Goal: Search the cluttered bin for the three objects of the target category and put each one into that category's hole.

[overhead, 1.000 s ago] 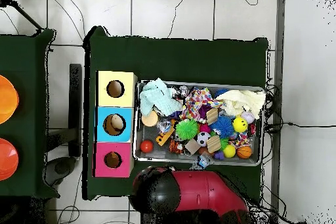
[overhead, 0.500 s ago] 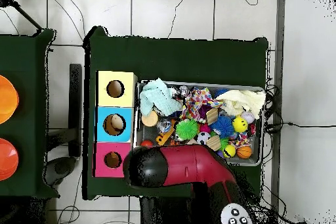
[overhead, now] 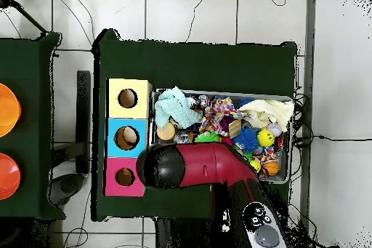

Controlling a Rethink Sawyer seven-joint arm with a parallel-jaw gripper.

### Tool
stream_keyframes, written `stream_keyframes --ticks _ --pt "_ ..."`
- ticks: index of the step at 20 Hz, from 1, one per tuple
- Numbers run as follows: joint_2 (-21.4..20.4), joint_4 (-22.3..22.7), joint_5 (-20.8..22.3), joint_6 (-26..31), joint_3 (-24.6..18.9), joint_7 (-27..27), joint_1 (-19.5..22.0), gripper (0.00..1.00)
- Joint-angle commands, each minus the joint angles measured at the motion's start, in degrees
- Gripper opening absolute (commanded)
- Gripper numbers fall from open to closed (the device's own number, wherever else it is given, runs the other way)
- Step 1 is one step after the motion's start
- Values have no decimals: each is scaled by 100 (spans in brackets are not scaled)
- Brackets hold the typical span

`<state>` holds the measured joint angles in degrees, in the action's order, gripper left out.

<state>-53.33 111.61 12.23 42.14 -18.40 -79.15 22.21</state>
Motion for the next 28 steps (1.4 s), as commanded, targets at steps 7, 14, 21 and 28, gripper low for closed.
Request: stream_keyframes --ticks 7,14,21,28 --pt "780 -1005 -242 272 -356 -415 -149 100" --pt "1103 -1022 -233 90 -442 -22 177 100" --pt "1608 -1093 -85 -165 -652 345 661 100" --pt "1652 -990 82 -347 -723 211 763 100"
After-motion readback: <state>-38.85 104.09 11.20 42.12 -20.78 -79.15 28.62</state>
